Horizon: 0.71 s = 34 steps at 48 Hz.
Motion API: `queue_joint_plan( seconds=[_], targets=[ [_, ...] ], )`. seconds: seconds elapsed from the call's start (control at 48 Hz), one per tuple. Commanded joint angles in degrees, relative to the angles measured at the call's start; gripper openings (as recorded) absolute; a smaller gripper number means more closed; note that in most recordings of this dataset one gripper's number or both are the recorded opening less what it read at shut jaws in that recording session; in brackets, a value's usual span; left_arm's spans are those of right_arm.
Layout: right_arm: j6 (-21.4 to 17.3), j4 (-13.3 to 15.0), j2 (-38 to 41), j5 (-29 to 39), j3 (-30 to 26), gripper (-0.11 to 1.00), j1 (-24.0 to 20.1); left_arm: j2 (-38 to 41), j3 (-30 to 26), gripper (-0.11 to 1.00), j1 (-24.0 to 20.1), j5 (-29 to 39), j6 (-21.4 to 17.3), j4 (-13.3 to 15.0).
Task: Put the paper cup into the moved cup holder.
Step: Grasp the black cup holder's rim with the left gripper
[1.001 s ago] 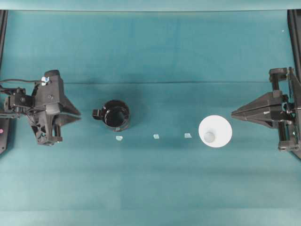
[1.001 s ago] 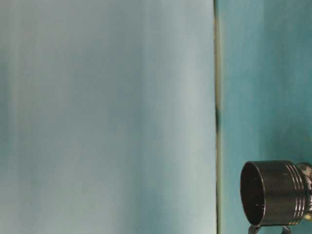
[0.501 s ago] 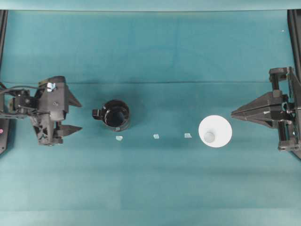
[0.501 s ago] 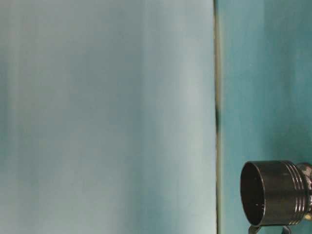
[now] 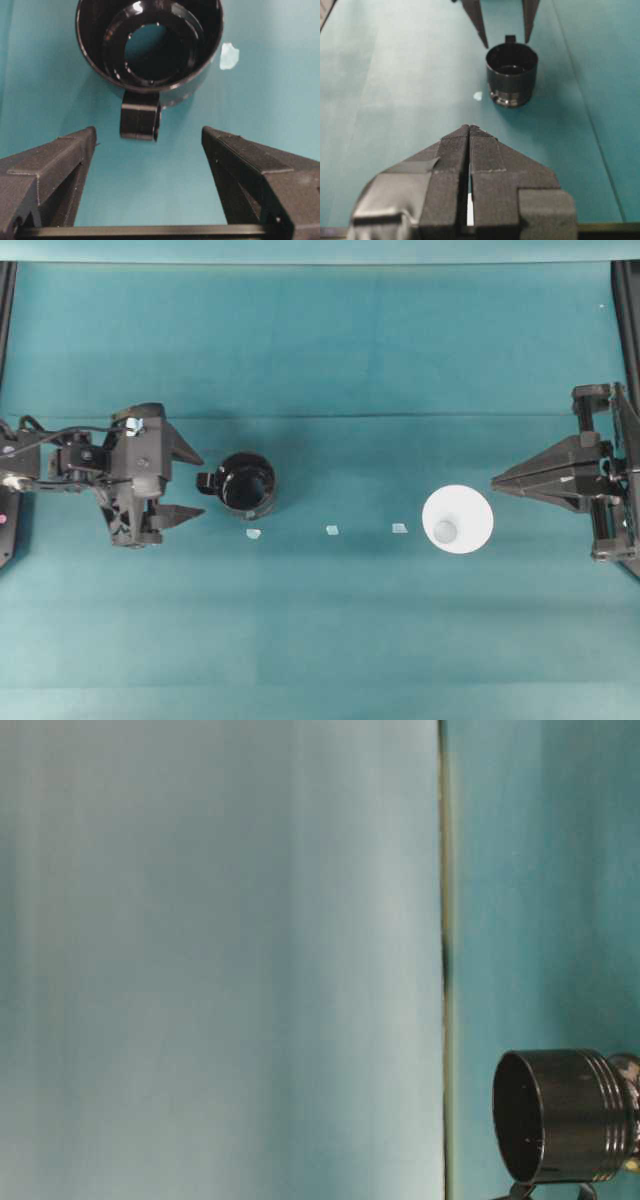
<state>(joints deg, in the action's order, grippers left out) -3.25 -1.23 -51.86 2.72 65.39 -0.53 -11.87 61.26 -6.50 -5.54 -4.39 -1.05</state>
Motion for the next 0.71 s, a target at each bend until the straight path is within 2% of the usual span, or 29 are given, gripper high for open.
queue_joint_plan(
  seconds=[0.0,0.459,0.563,0.688],
  targets=[
    [-0.53,-0.18,0.44,-0.26,-1.14,0.02,-0.09,0.7,-1.58,0.87,-0.18,-0.7,-0.26,-0.18],
    [-0.53,-0.18,0.53,-0.18,-1.14,0.02,-0.18,2.29,-2.99,0.83,-0.7,-0.44,-0.62,-0.18],
    [-0.53,-0.09,0.53,-0.26,-1.14,0.02,-0.18,2.2,-3.08,0.78,-0.7,-0.44,-0.62,-0.18],
    [-0.53,-0.09,0.53,-0.18,-1.23,0.02,-0.18,2.2,-3.08,0.66,-0.7,-0.53,-0.53,-0.18]
  ],
)
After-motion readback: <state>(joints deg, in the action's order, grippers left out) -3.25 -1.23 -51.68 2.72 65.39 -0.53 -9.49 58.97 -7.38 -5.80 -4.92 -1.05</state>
